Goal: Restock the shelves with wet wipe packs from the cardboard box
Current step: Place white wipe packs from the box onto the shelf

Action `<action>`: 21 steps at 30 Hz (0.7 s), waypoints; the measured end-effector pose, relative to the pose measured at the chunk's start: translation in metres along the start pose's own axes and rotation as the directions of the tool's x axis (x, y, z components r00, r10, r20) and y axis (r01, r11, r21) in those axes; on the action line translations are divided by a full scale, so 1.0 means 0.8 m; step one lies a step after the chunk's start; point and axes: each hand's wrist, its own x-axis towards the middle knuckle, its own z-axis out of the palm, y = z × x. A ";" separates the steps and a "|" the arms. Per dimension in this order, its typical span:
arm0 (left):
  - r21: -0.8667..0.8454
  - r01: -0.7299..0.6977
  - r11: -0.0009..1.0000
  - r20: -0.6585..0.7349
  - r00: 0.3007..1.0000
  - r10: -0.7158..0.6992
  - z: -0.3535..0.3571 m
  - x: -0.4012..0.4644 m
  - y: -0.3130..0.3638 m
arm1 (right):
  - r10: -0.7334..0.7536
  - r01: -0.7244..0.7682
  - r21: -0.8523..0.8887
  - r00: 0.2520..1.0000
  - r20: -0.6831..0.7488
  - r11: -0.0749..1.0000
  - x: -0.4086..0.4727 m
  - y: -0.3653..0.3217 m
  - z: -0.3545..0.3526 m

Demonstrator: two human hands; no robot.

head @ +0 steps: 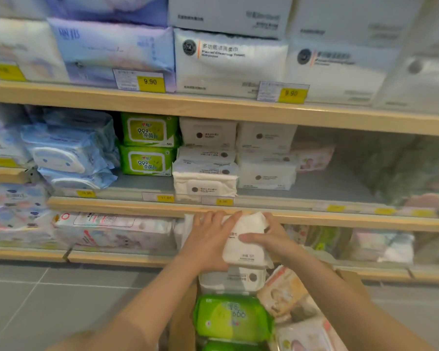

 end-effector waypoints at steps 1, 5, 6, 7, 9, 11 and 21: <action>-0.007 -0.018 1.000 -0.021 1.000 0.018 0.001 0.004 0.008 | -0.014 0.014 0.006 1.000 -0.027 1.000 -0.007 0.000 -0.010; -0.072 -0.142 0.987 -0.107 0.985 0.134 -0.006 0.020 0.024 | -0.080 0.081 0.002 0.989 -0.122 0.997 -0.033 -0.008 -0.053; -0.124 -0.146 0.981 -0.109 0.985 0.133 -0.010 0.024 0.024 | -0.094 0.095 0.006 0.987 -0.129 0.995 -0.037 -0.011 -0.065; -0.197 -0.119 0.973 -0.104 0.990 0.100 -0.015 0.028 0.023 | -0.106 0.107 0.000 0.985 -0.134 0.994 -0.042 -0.016 -0.076; -0.449 0.015 0.893 -0.081 0.995 -0.058 -0.023 0.038 0.018 | -0.122 0.122 -0.009 0.983 -0.134 0.993 -0.049 -0.025 -0.097; -0.730 0.132 0.670 -0.007 0.980 -0.200 -0.025 0.050 0.013 | -0.140 0.141 -0.001 0.981 -0.136 0.990 -0.054 -0.029 -0.111; -0.845 0.239 0.478 0.242 0.969 -0.057 -0.010 0.069 0.018 | -0.221 0.215 -0.150 0.975 -0.022 0.965 -0.060 -0.015 -0.141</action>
